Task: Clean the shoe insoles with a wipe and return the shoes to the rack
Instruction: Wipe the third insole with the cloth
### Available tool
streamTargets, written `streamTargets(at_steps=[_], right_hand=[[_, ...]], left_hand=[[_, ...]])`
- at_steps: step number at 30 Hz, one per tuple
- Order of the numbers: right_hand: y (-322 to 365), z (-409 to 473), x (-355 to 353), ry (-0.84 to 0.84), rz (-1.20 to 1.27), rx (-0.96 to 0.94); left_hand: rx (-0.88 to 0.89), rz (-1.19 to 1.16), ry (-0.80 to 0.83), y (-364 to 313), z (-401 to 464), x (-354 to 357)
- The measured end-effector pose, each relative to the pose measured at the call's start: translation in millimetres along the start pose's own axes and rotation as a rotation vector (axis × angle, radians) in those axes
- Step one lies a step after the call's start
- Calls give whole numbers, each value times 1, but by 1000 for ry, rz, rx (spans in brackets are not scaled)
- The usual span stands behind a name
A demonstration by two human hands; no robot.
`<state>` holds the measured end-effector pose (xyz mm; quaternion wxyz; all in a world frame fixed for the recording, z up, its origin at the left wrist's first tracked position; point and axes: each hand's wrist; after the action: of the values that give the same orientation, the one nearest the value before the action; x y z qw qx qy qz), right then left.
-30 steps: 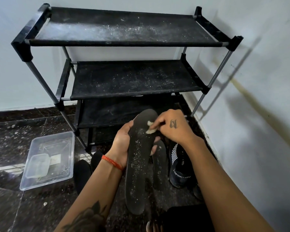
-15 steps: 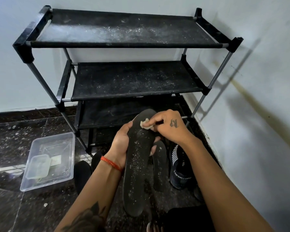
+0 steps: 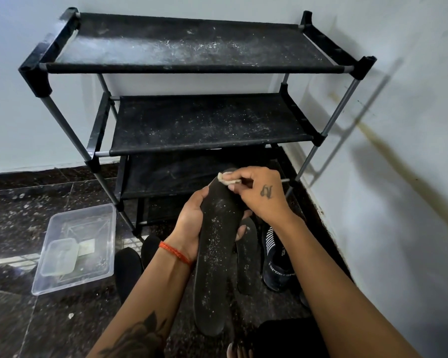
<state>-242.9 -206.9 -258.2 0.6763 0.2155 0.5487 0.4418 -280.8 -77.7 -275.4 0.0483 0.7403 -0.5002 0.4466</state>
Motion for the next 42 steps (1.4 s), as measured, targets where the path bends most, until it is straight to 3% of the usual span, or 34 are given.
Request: streamTargets(at_steps=[4,6,9,11,17,21,23,25,27,33,38,40,42], right_hand=[[2,-1,-17,293,10,32],[-4,1,-24,207,-115,29],[-11,2,-25,-168,-242,-38],[-11,2,-18,-238,-232,-75],[-6,2,2,-73,-112,3],[1,2,-17,176,-6,66],[1,2,-28,99,24,103],[-2,2,-31,-133,15,92],[-6,3,-24,-246,-60,43],[-4,2,2,-64,-34,-2],[3,-1,-12,281,89,42],[-2,0,-21,264,11,42],[-7,3,-27,52,-80,8]], left_hand=[[4,-8,-28,-2,-2,0],[-9,-43,-45,-4,-2,-1],[-21,-91,-62,-6,0,-2],[-29,-78,-69,-5,0,-1],[1,-23,-6,-2,0,-1],[-11,-30,-21,-5,-1,-4],[-22,-51,-31,-6,-1,-3],[-19,-82,-41,-7,0,-2],[-20,-85,-47,-6,1,-2],[1,-21,-20,-3,1,-2],[14,-5,-29,-5,1,-4],[12,-16,-42,-6,-1,-2],[7,-55,-63,-7,-1,-2]])
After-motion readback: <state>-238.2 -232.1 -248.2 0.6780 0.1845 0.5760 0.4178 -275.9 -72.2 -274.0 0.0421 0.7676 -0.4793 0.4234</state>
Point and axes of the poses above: each hand's wrist, its own z-axis towards the middle knuckle, its own x-axis out of the palm, y = z × x, and after that the axes turned 12 degrees about -x, right-handed
